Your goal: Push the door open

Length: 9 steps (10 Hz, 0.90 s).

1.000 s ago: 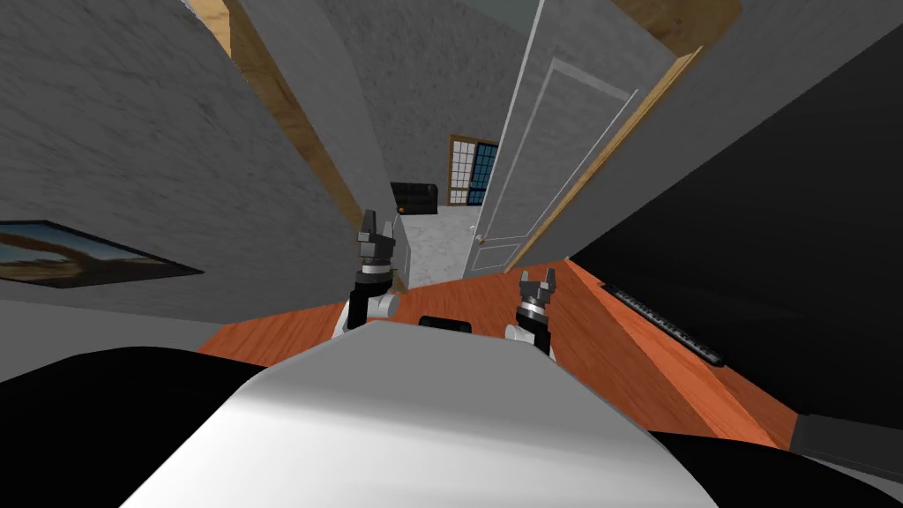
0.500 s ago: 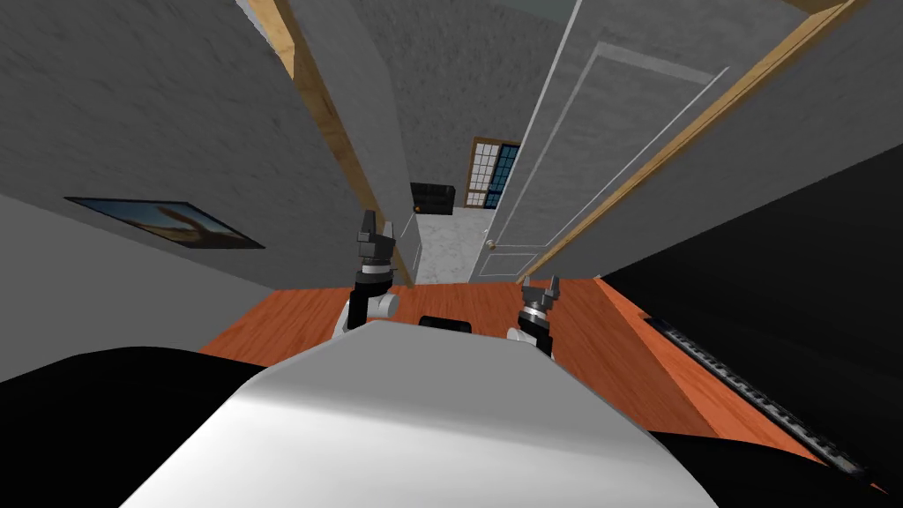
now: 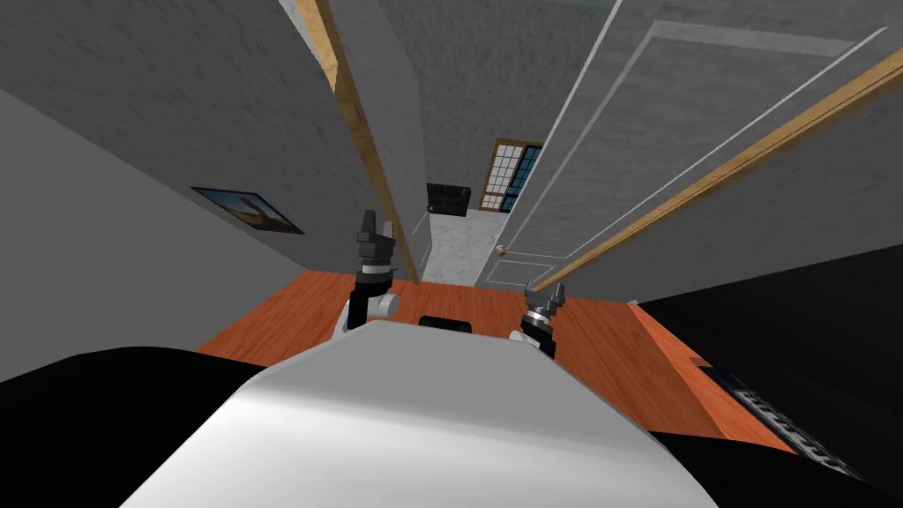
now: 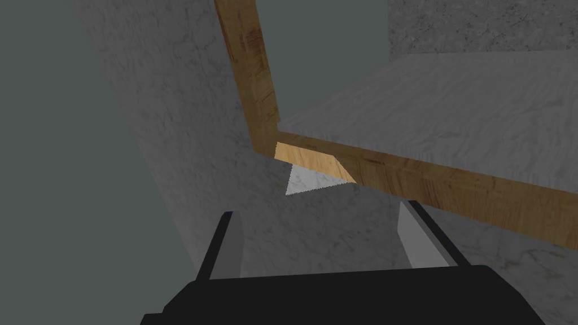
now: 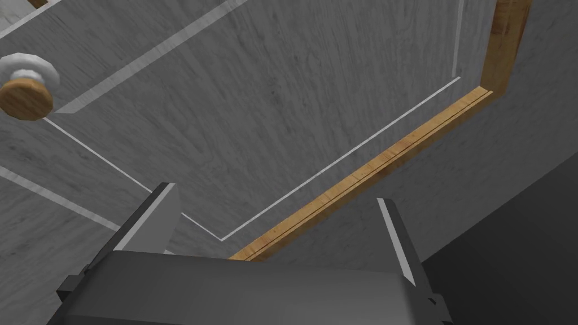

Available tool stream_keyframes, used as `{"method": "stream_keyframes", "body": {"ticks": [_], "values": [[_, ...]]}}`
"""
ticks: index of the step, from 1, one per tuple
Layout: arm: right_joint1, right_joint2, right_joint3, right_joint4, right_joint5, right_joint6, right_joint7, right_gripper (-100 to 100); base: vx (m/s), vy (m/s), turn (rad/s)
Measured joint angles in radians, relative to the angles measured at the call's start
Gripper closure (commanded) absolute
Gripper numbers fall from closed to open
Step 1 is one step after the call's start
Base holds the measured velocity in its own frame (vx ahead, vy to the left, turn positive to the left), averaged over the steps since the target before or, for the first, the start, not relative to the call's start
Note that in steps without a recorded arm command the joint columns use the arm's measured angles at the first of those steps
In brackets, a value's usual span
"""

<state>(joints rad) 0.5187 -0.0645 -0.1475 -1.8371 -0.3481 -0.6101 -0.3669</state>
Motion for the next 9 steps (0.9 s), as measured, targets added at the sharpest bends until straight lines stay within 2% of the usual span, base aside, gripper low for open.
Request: {"method": "stream_keyframes", "body": {"ticks": [3,4,6,9], "values": [[-0.012,-0.005,-0.015,0.050,-0.039,-0.022,-0.037,-100,0.005,-0.073,0.190],[-0.007,-0.007,-0.018,0.062,-0.051,-0.032,-0.051,-100,-0.002,-0.071,0.232],[-0.006,-0.012,-0.032,0.088,-0.086,-0.045,-0.083,-100,-0.003,-0.098,0.352],[-0.023,-0.017,-0.052,0.164,-0.141,-0.081,-0.138,-100,-0.025,-0.110,0.298]]}}
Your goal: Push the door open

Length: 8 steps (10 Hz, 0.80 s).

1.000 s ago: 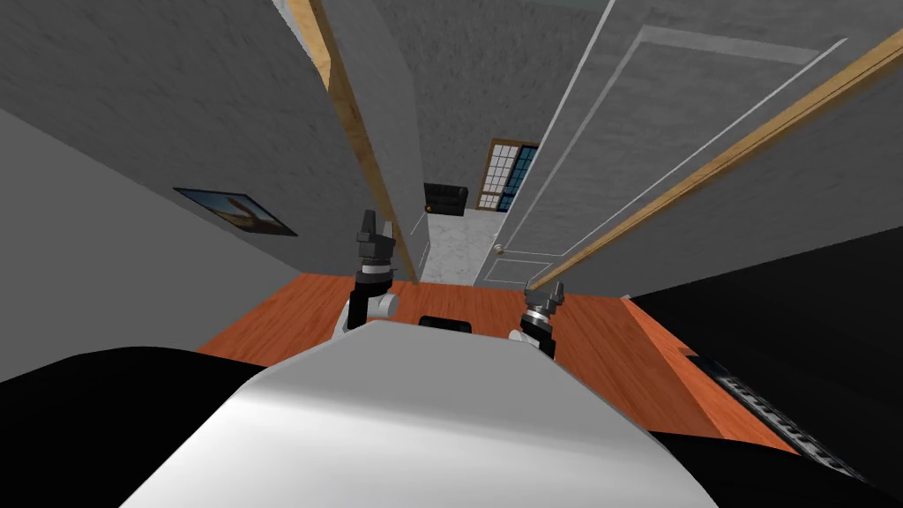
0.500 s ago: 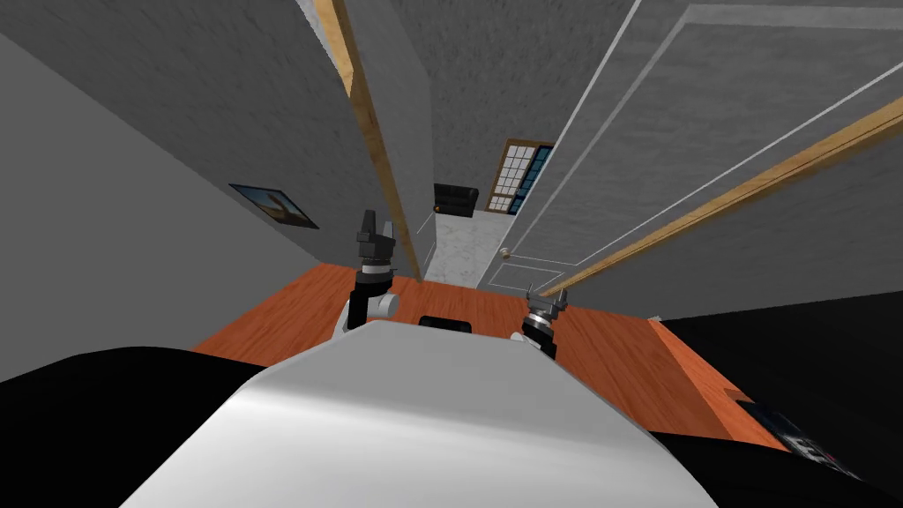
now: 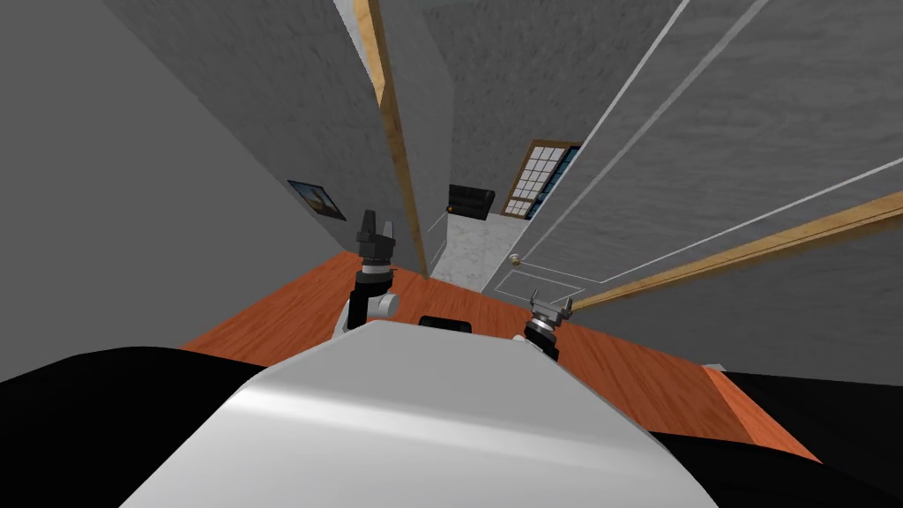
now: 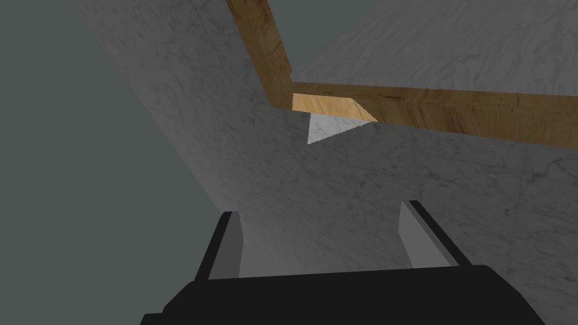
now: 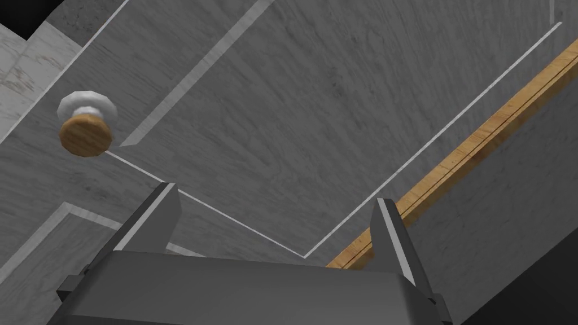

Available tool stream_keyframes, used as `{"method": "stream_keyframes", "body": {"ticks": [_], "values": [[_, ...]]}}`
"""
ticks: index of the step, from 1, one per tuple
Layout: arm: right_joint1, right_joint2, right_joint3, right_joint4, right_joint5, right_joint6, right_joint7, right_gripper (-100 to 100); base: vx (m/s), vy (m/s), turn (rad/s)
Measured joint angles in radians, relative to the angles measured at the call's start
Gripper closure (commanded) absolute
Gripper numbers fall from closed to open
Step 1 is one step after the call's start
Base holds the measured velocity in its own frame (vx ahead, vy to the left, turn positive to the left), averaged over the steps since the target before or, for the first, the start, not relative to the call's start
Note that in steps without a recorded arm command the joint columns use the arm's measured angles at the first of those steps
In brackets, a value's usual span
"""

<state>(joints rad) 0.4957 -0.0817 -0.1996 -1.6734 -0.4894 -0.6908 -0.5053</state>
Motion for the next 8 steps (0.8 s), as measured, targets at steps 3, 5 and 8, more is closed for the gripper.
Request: {"method": "stream_keyframes", "body": {"ticks": [3,5,8], "values": [[0.010,-0.001,-0.019,0.050,-0.061,-0.031,-0.060,-100,-0.012,-0.118,0.312],[-0.004,-0.007,-0.040,0.094,-0.104,-0.045,-0.098,-100,-0.043,-0.098,0.311],[0.001,-0.003,-0.059,0.139,-0.161,-0.070,-0.152,-100,-0.031,-0.098,0.274]]}}
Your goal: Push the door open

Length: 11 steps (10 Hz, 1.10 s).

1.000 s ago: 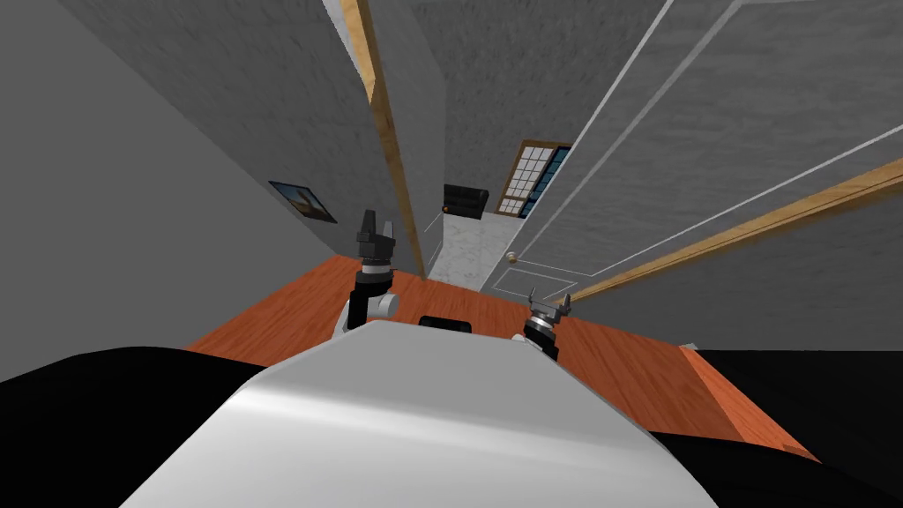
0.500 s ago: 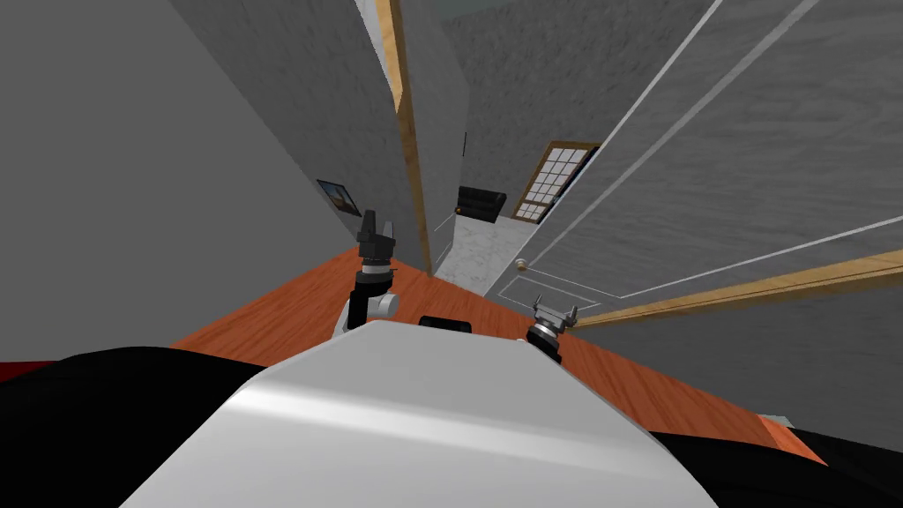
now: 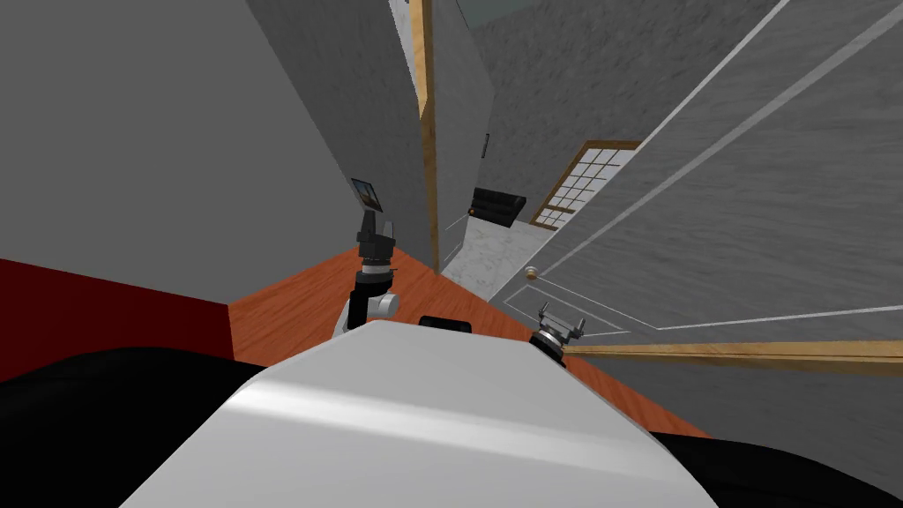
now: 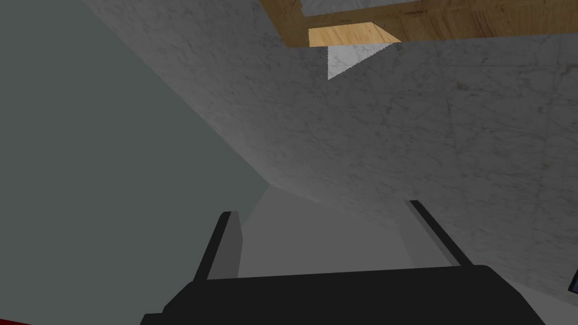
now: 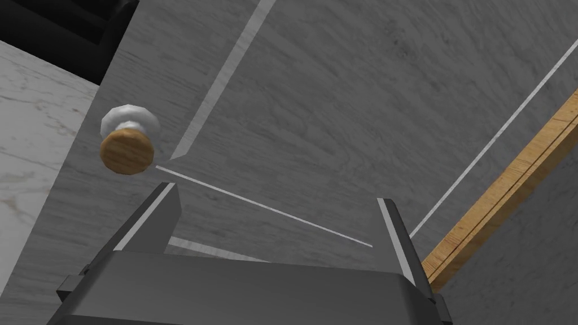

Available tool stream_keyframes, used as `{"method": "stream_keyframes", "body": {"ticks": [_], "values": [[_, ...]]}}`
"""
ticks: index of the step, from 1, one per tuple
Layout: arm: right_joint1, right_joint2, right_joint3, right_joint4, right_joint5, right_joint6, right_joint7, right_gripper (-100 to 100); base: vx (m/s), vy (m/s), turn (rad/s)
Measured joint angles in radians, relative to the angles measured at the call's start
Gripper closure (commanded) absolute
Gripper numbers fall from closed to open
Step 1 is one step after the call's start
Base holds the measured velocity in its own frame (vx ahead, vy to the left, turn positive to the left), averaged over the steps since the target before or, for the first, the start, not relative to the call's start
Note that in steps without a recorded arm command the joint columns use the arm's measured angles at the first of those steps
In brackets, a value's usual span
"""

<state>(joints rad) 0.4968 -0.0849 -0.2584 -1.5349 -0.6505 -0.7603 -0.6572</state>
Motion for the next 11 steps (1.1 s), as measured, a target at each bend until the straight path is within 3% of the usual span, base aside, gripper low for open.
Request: {"method": "stream_keyframes", "body": {"ticks": [5,7,11], "values": [[-0.012,-0.002,-0.027,0.111,-0.082,-0.059,-0.092,-100,-0.045,-0.089,0.289],[-0.011,0.010,-0.043,0.120,-0.121,-0.062,-0.112,-100,-0.058,-0.088,0.320],[-0.009,0.010,-0.063,0.194,-0.183,-0.103,-0.186,-100,-0.056,-0.072,0.288]]}}
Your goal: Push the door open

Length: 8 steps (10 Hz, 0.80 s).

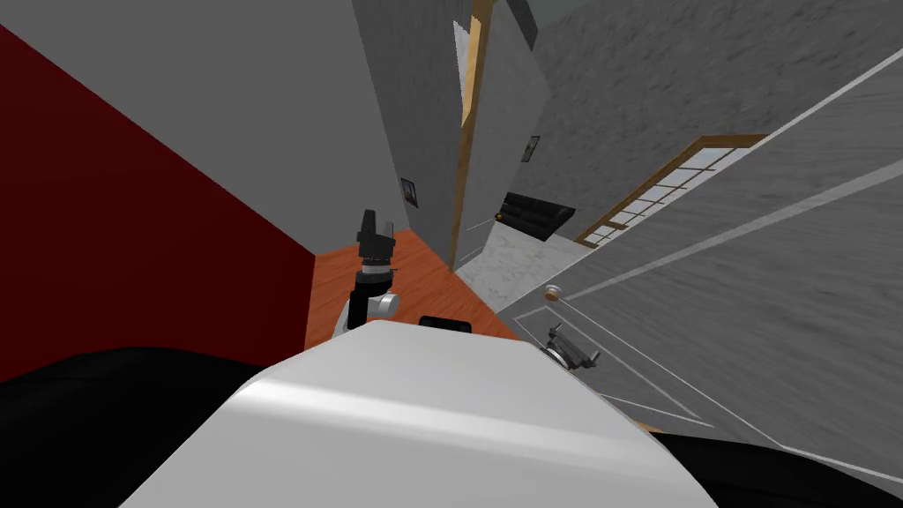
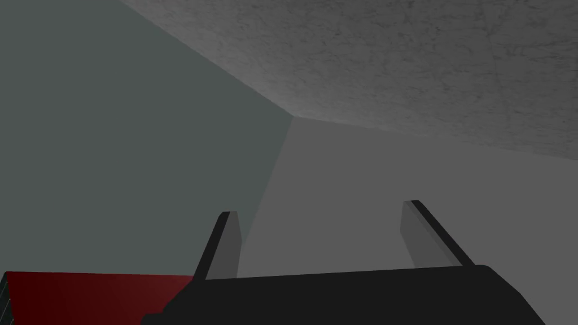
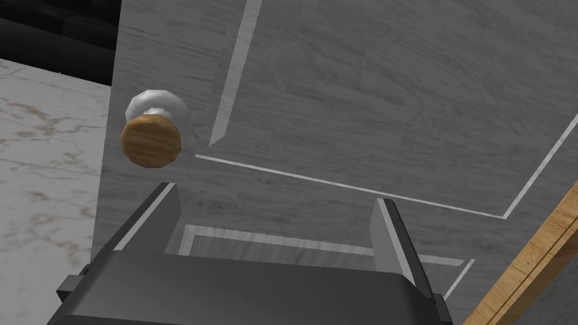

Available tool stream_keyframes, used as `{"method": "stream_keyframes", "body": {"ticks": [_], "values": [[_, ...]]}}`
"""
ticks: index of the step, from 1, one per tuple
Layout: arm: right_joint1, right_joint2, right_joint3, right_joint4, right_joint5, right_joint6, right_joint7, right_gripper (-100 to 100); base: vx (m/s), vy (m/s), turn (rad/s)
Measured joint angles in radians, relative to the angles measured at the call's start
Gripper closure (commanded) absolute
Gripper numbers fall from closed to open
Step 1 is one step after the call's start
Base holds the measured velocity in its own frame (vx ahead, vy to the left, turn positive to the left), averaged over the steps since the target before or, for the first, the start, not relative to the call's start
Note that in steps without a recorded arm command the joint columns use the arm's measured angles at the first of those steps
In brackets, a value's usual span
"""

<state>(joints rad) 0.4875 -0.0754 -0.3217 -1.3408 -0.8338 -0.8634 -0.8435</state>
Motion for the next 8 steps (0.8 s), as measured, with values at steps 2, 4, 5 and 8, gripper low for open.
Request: {"method": "stream_keyframes", "body": {"ticks": [2,4,5,8], "values": [[-0.009,0.000,-0.012,0.044,-0.033,-0.021,-0.036,-100,-0.065,-0.079,0.308],[-0.011,0.003,-0.023,0.083,-0.064,-0.040,-0.071,-100,-0.064,-0.069,0.334],[-0.012,0.005,-0.032,0.094,-0.083,-0.045,-0.084,-100,-0.084,-0.059,0.396],[-0.016,0.007,-0.049,0.147,-0.131,-0.067,-0.133,-100,-0.068,-0.056,0.347]]}}
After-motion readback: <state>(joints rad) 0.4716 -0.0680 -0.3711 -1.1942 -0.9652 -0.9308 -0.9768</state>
